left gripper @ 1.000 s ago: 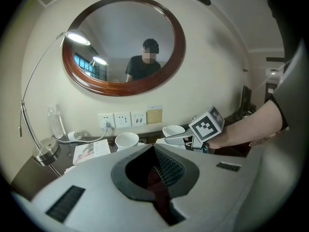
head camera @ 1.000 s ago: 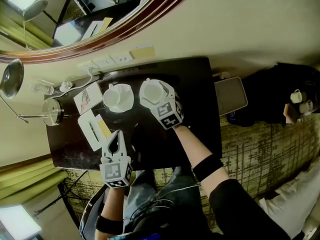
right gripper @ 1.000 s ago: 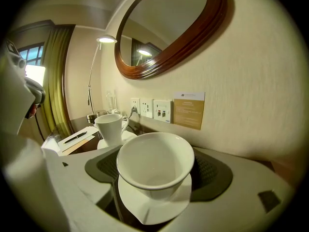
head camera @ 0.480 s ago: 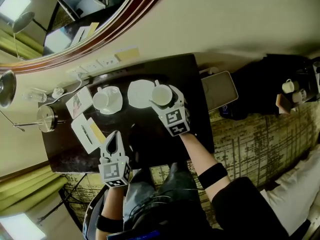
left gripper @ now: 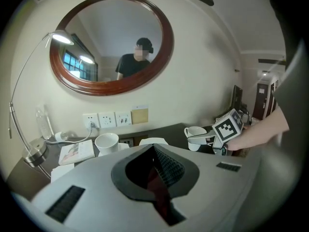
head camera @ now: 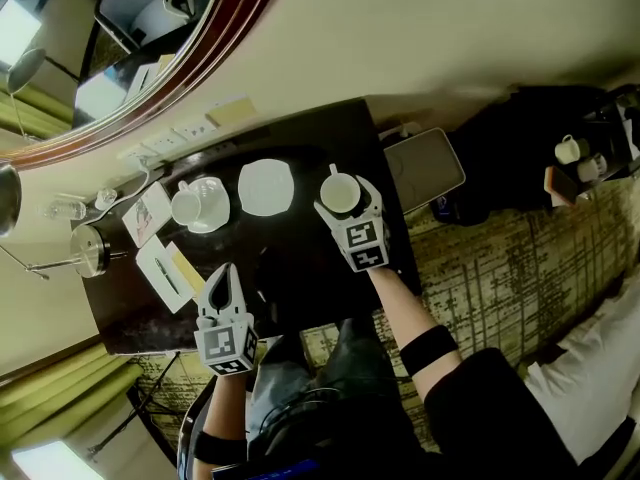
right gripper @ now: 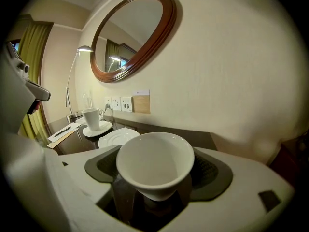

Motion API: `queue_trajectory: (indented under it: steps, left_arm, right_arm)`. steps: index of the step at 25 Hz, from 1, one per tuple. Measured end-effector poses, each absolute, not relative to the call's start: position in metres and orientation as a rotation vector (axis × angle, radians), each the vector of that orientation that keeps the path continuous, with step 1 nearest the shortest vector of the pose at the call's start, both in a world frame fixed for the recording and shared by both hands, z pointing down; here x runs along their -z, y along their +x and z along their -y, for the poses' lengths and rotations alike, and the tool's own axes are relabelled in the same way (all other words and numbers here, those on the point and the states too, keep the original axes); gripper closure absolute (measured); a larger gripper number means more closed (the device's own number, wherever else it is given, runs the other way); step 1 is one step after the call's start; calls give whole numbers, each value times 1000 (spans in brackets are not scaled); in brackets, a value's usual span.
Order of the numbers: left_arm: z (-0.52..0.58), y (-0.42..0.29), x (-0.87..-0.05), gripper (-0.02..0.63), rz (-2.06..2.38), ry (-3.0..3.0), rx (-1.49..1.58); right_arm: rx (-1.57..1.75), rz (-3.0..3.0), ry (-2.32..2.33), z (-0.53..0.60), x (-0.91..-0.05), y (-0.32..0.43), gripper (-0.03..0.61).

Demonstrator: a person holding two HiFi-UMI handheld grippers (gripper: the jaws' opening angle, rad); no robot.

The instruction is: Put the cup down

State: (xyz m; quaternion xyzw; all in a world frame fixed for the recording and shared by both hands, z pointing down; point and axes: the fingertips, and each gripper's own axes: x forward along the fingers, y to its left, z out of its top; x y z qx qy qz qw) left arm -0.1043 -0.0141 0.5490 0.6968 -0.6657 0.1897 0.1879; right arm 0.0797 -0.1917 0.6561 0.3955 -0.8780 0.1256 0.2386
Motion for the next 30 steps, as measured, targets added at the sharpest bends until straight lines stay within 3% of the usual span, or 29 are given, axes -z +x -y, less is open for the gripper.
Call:
queue_trajectory:
  steps: [15, 23, 30]
  left_arm:
    - [14, -103, -541, 612, 1878, 1978, -540]
    - [10, -102, -524, 612, 1851, 2026, -521]
    - [0, -106, -503, 612, 1789, 2102, -504]
  right_arm:
    - [-391, 2385, 1108, 183, -663, 93, 94]
    - [-359, 2361, 1152, 167, -619, 104, 95]
    - [-354, 2426, 1083, 122, -558, 89, 210]
